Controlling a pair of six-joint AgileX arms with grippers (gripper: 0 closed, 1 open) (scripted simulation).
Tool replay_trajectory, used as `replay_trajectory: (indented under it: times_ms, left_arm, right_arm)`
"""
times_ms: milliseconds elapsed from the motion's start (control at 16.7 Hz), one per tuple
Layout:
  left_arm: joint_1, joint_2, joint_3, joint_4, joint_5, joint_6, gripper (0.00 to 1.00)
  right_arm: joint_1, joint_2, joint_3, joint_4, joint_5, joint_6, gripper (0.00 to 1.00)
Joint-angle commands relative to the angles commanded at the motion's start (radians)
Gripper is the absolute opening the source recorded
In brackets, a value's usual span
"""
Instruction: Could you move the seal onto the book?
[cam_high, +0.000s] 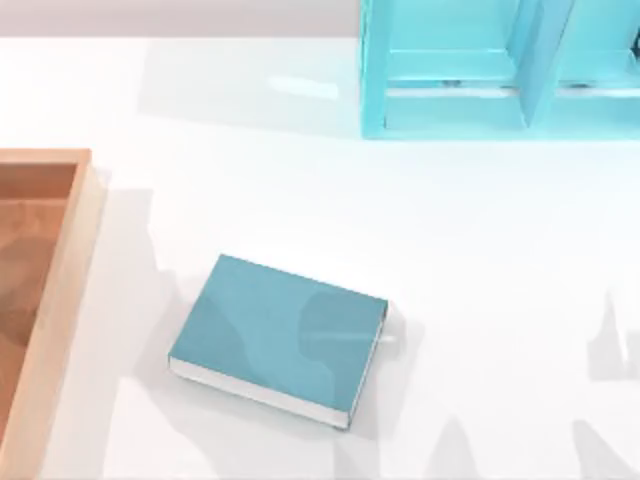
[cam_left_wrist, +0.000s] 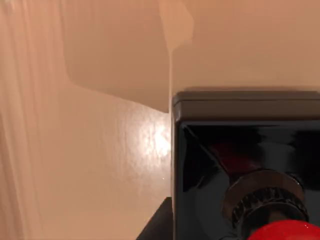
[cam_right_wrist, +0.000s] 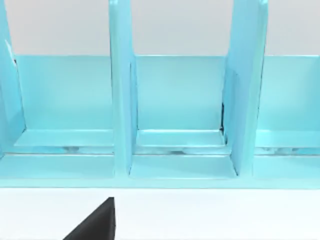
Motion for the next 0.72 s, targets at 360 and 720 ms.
replay_trajectory:
  times_ms: [360, 720]
  left_arm:
    - [0.0, 0.0, 0.0, 0.0, 0.0, 0.0, 0.02]
    - [0.0, 0.0, 0.0, 0.0, 0.0, 0.0, 0.0]
  right_arm:
    - [0.0, 0.0, 0.0, 0.0, 0.0, 0.0, 1.0]
    - [0.0, 0.0, 0.0, 0.0, 0.0, 0.0, 1.0]
